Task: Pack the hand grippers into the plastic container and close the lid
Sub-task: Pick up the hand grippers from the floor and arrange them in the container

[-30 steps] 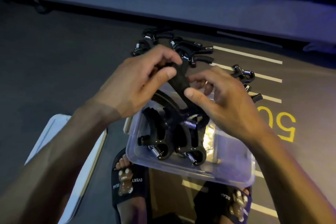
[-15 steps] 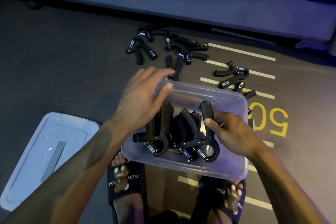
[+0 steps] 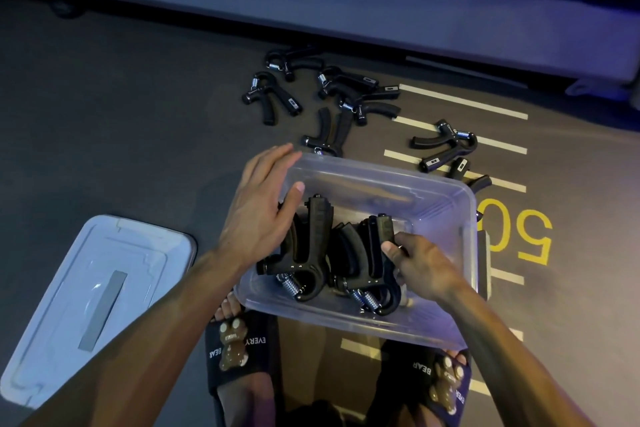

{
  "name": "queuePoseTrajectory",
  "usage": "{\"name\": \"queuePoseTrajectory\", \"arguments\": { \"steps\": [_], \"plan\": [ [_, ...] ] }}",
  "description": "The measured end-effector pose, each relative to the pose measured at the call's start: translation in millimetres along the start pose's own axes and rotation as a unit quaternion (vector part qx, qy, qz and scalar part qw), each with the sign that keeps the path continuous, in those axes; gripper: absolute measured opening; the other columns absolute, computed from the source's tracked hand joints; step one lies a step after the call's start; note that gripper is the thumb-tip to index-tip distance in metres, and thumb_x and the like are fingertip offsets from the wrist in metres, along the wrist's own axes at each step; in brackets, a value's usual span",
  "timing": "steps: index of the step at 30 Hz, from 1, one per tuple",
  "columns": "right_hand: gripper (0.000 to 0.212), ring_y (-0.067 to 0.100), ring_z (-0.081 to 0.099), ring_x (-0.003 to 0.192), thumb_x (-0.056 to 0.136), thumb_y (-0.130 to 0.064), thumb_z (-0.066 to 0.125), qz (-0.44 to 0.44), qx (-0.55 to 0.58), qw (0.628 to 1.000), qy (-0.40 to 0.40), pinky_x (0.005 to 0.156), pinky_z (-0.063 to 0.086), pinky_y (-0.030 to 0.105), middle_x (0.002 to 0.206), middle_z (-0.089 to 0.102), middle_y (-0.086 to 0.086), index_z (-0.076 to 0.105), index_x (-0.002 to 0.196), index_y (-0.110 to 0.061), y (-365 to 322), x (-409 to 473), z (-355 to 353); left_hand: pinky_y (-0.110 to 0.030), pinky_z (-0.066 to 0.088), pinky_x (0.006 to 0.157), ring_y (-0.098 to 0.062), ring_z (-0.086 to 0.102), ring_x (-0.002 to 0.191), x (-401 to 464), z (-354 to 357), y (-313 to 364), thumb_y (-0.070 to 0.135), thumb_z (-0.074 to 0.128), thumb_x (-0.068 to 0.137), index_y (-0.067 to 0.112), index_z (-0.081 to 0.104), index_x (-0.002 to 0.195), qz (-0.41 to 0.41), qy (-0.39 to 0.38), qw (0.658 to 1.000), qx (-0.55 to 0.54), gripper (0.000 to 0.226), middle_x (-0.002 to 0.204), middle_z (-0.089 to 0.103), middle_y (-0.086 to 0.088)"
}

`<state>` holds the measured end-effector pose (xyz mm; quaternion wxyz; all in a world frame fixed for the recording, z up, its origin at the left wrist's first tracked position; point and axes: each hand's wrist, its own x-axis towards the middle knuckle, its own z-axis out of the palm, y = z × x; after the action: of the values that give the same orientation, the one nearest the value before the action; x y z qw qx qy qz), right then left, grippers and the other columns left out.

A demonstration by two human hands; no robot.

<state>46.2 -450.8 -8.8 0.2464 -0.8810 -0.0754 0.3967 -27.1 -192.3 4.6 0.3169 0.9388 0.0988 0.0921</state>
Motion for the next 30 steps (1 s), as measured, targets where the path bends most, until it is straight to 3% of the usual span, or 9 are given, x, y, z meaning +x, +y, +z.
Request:
{"name": "queuePoseTrajectory", "arguments": {
  "steps": [5,9,13,21,26,30],
  "plan": [
    [0.027,0.022,0.068,0.064,0.103,-0.037,0.049,0.009,0.042,0.999,0.007,0.068,0.056,0.039,0.07,0.067,0.007,0.059,0.092,-0.014,0,-3,4,-0.027,0.023,0.12,-0.017,0.032,0.145,0,0,-1,0.029,0.047,0.104,0.011,0.049,0.147,-0.004,0.003,1.0,-0.009,0.046,0.155,0.043,0.0],
    [0.034,0.033,0.071,0.078,0.101,-0.044,0.049,-0.011,-0.069,0.996,0.058,0.07,0.055,0.035,0.081,0.073,0.016,0.059,0.089,-0.014,-7,-3,12,-0.03,0.025,0.12,-0.017,0.032,0.145,0,0,-1,0.026,0.049,0.104,0.011,0.05,0.147,-0.001,0.004,1.0,-0.01,0.045,0.155,0.044,-0.001],
    [0.044,0.041,0.066,0.092,0.102,-0.049,0.04,-0.022,-0.187,0.975,0.116,0.071,0.048,0.036,0.096,0.069,0.021,0.06,0.105,-0.01,-12,-6,25,-0.026,0.023,0.12,-0.015,0.031,0.145,0,1,-1,0.029,0.048,0.104,0.014,0.05,0.147,-0.005,0.005,1.0,-0.01,0.046,0.155,0.043,0.002],
    [0.049,0.036,0.066,0.097,0.104,-0.047,0.035,-0.067,-0.235,0.964,0.108,0.076,0.051,0.038,0.105,0.068,0.018,0.042,0.133,-0.007,-12,-12,38,-0.027,0.023,0.12,-0.018,0.033,0.144,1,1,0,0.029,0.047,0.103,0.012,0.05,0.146,-0.007,0.005,1.0,-0.007,0.047,0.154,0.044,0.0],
    [0.038,0.036,0.064,0.096,0.104,-0.039,0.039,-0.04,-0.173,0.981,0.084,0.071,0.039,0.032,0.102,0.064,0.016,0.05,0.121,-0.007,-13,-7,36,-0.03,0.025,0.121,-0.016,0.033,0.144,0,1,0,0.03,0.047,0.103,0.013,0.05,0.146,-0.005,0.005,1.0,-0.007,0.046,0.154,0.044,0.001],
    [0.039,0.035,0.064,0.096,0.104,-0.039,0.04,-0.028,-0.179,0.98,0.084,0.072,0.041,0.034,0.094,0.059,0.012,0.051,0.118,-0.005,-16,-7,37,-0.027,0.024,0.12,-0.016,0.033,0.144,0,1,-1,0.029,0.047,0.104,0.012,0.051,0.146,-0.006,0.005,1.0,-0.004,0.046,0.154,0.044,0.001]
  ]
}}
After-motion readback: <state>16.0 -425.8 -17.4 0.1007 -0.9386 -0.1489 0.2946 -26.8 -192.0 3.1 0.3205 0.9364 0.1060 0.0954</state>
